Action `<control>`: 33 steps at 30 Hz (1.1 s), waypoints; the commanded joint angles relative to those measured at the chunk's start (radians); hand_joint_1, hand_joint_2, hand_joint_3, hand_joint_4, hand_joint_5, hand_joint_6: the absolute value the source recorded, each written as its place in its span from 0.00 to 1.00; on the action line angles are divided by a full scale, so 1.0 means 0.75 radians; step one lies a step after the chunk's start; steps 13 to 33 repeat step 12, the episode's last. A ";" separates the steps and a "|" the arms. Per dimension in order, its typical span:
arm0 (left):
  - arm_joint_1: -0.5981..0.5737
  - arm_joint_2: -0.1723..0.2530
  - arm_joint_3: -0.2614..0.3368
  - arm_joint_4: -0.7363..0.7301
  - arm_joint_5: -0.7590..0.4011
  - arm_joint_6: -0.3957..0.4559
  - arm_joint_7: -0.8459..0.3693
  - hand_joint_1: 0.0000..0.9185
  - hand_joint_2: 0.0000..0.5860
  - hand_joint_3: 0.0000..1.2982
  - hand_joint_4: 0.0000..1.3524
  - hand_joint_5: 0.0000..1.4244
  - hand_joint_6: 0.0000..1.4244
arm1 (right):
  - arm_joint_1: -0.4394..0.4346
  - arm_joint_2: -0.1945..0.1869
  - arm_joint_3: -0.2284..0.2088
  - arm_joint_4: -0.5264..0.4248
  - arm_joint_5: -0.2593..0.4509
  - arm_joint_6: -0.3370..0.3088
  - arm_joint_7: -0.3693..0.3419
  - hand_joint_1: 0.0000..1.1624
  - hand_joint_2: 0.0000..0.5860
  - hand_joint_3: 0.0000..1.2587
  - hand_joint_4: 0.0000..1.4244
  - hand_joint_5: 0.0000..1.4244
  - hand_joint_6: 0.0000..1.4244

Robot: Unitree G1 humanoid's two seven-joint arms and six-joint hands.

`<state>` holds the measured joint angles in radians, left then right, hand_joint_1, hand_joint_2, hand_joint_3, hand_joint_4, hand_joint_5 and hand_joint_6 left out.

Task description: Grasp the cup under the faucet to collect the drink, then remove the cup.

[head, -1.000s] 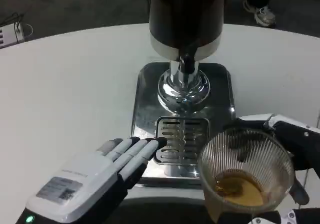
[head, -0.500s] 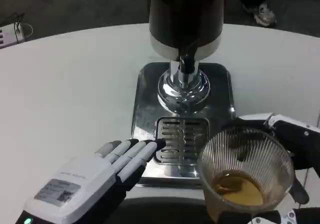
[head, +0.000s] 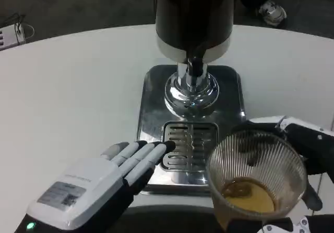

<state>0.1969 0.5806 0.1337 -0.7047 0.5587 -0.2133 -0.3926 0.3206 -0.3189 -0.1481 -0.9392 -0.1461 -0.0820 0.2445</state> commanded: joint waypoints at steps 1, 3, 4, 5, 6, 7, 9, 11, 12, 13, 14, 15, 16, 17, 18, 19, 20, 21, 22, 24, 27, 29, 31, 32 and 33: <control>0.009 0.015 -0.001 0.010 -0.008 -0.003 -0.024 0.00 0.12 0.00 0.00 0.00 0.00 | -0.015 0.012 -0.004 -0.025 0.008 -0.022 -0.006 0.81 0.41 0.88 0.96 1.00 1.00; 0.008 0.015 0.000 0.013 -0.008 -0.003 -0.026 0.00 0.12 0.00 0.00 0.00 0.00 | -0.017 0.012 -0.004 -0.025 0.009 -0.020 -0.005 0.81 0.41 0.88 0.96 1.00 1.00; 0.008 0.014 0.000 0.014 -0.008 -0.003 -0.026 0.00 0.12 0.00 0.00 0.00 0.00 | -0.018 0.011 -0.003 -0.024 0.009 -0.018 -0.004 0.81 0.41 0.88 0.96 1.00 1.00; 0.008 0.014 0.000 0.015 -0.008 -0.003 -0.026 0.00 0.12 0.00 0.00 0.00 0.00 | -0.019 0.011 -0.002 -0.024 0.009 -0.018 -0.004 0.81 0.41 0.88 0.96 1.00 1.00; 0.007 0.014 0.000 0.015 -0.006 -0.003 -0.025 0.00 0.12 0.00 0.00 0.00 0.00 | -0.020 0.011 -0.001 -0.023 0.008 -0.018 -0.005 0.81 0.41 0.88 0.96 1.00 1.00; 0.007 0.013 0.000 0.016 -0.005 -0.004 -0.024 0.00 0.12 0.00 0.00 0.00 0.00 | -0.021 0.011 0.000 -0.023 0.007 -0.018 -0.004 0.81 0.41 0.88 0.96 1.00 1.00; 0.008 0.012 -0.001 0.016 -0.001 -0.006 -0.021 0.00 0.12 0.00 0.00 0.00 0.00 | -0.024 0.010 0.000 -0.021 0.007 -0.017 -0.004 0.81 0.41 0.88 0.96 1.00 1.00; 0.009 0.011 -0.002 0.015 0.000 -0.007 -0.020 0.00 0.12 0.00 0.00 0.00 0.00 | -0.029 0.010 0.002 -0.020 0.005 -0.015 -0.004 0.81 0.41 0.88 0.96 1.00 1.00; 0.010 0.010 -0.002 0.015 0.000 -0.006 -0.020 0.00 0.12 0.00 0.00 0.00 0.00 | -0.031 0.011 0.003 -0.019 0.005 -0.013 -0.004 0.81 0.41 0.88 0.96 1.00 1.00; 0.010 0.010 -0.002 0.015 0.000 -0.006 -0.020 0.00 0.12 0.00 0.00 0.00 0.00 | -0.031 0.011 0.003 -0.019 0.005 -0.013 -0.004 0.81 0.41 0.88 0.96 1.00 1.00; 0.010 0.010 -0.002 0.015 0.000 -0.006 -0.020 0.00 0.12 0.00 0.00 0.00 0.00 | -0.031 0.011 0.003 -0.019 0.005 -0.013 -0.004 0.81 0.41 0.88 0.96 1.00 1.00; 0.010 0.010 -0.002 0.015 0.000 -0.006 -0.020 0.00 0.12 0.00 0.00 0.00 0.00 | -0.031 0.011 0.003 -0.019 0.005 -0.013 -0.004 0.81 0.41 0.88 0.96 1.00 1.00; 0.010 0.010 -0.002 0.015 0.000 -0.006 -0.020 0.00 0.12 0.00 0.00 0.00 0.00 | -0.031 0.011 0.003 -0.019 0.005 -0.013 -0.004 0.81 0.41 0.88 0.96 1.00 1.00; 0.010 0.010 -0.002 0.015 0.000 -0.006 -0.020 0.00 0.12 0.00 0.00 0.00 0.00 | -0.031 0.011 0.003 -0.019 0.005 -0.013 -0.004 0.81 0.41 0.88 0.96 1.00 1.00; 0.010 0.010 -0.002 0.015 0.000 -0.006 -0.020 0.00 0.12 0.00 0.00 0.00 0.00 | -0.031 0.011 0.003 -0.019 0.005 -0.013 -0.004 0.81 0.41 0.88 0.96 1.00 1.00; 0.010 0.010 -0.002 0.015 0.000 -0.006 -0.020 0.00 0.12 0.00 0.00 0.00 0.00 | -0.031 0.011 0.003 -0.019 0.005 -0.013 -0.004 0.81 0.41 0.88 0.96 1.00 1.00; 0.010 0.010 -0.002 0.015 0.000 -0.006 -0.020 0.00 0.12 0.00 0.00 0.00 0.00 | -0.031 0.011 0.003 -0.019 0.005 -0.013 -0.004 0.81 0.41 0.88 0.96 1.00 1.00; 0.010 0.010 -0.002 0.015 0.000 -0.006 -0.020 0.00 0.12 0.00 0.00 0.00 0.00 | -0.031 0.011 0.003 -0.019 0.005 -0.013 -0.004 0.81 0.41 0.88 0.96 1.00 1.00; 0.010 0.010 -0.002 0.015 0.000 -0.006 -0.020 0.00 0.12 0.00 0.00 0.00 0.00 | -0.031 0.011 0.003 -0.019 0.005 -0.013 -0.004 0.81 0.41 0.88 0.96 1.00 1.00; 0.010 0.010 -0.002 0.015 0.000 -0.006 -0.020 0.00 0.12 0.00 0.00 0.00 0.00 | -0.031 0.011 0.003 -0.019 0.005 -0.013 -0.004 0.81 0.41 0.88 0.96 1.00 1.00; 0.010 0.010 -0.002 0.015 0.000 -0.006 -0.020 0.00 0.12 0.00 0.00 0.00 0.00 | -0.031 0.011 0.003 -0.019 0.005 -0.013 -0.004 0.81 0.41 0.88 0.96 1.00 1.00; 0.010 0.010 -0.002 0.015 0.000 -0.006 -0.020 0.00 0.12 0.00 0.00 0.00 0.00 | -0.031 0.011 0.003 -0.019 0.005 -0.013 -0.004 0.81 0.41 0.88 0.96 1.00 1.00; 0.010 0.010 -0.002 0.015 0.000 -0.006 -0.020 0.00 0.12 0.00 0.00 0.00 0.00 | -0.031 0.011 0.003 -0.019 0.005 -0.013 -0.004 0.81 0.41 0.88 0.96 1.00 1.00; 0.010 0.010 -0.002 0.015 0.000 -0.006 -0.020 0.00 0.12 0.00 0.00 0.00 0.00 | -0.031 0.011 0.003 -0.019 0.005 -0.013 -0.004 0.81 0.41 0.88 0.96 1.00 1.00; 0.010 0.010 -0.002 0.015 0.000 -0.006 -0.020 0.00 0.12 0.00 0.00 0.00 0.00 | -0.031 0.011 0.003 -0.019 0.005 -0.013 -0.004 0.81 0.41 0.88 0.96 1.00 1.00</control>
